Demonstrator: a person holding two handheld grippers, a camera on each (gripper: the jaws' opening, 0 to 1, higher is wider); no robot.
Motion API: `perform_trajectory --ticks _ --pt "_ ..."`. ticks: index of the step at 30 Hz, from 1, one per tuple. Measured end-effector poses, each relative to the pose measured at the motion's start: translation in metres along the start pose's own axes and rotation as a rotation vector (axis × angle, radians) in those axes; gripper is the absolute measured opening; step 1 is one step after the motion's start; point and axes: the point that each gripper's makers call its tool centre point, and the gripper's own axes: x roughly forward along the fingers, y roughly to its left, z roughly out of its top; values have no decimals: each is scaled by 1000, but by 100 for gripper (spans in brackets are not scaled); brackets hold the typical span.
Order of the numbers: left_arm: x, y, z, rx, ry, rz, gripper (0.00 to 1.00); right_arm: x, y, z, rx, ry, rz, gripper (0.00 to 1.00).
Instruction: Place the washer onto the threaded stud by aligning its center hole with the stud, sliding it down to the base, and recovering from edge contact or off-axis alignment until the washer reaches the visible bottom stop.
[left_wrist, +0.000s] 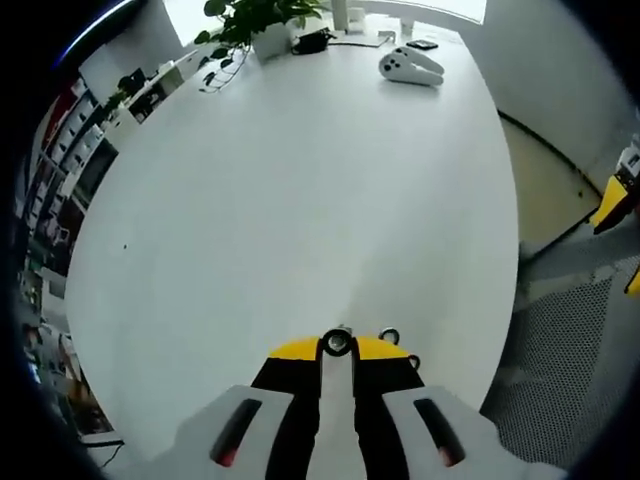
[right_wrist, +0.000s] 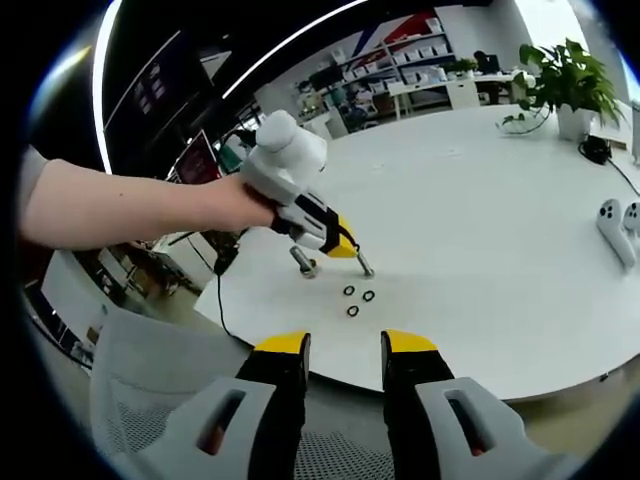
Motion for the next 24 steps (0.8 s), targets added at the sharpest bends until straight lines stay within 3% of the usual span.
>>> perform_trajectory --ticks 10,24 --pt "10 -1 -2 26 23 -3 8 0 0 1 1 -4 -2 31" --pt "43 -2 -15 37 81 -19 9 0 -2 0 7 0 -12 30"
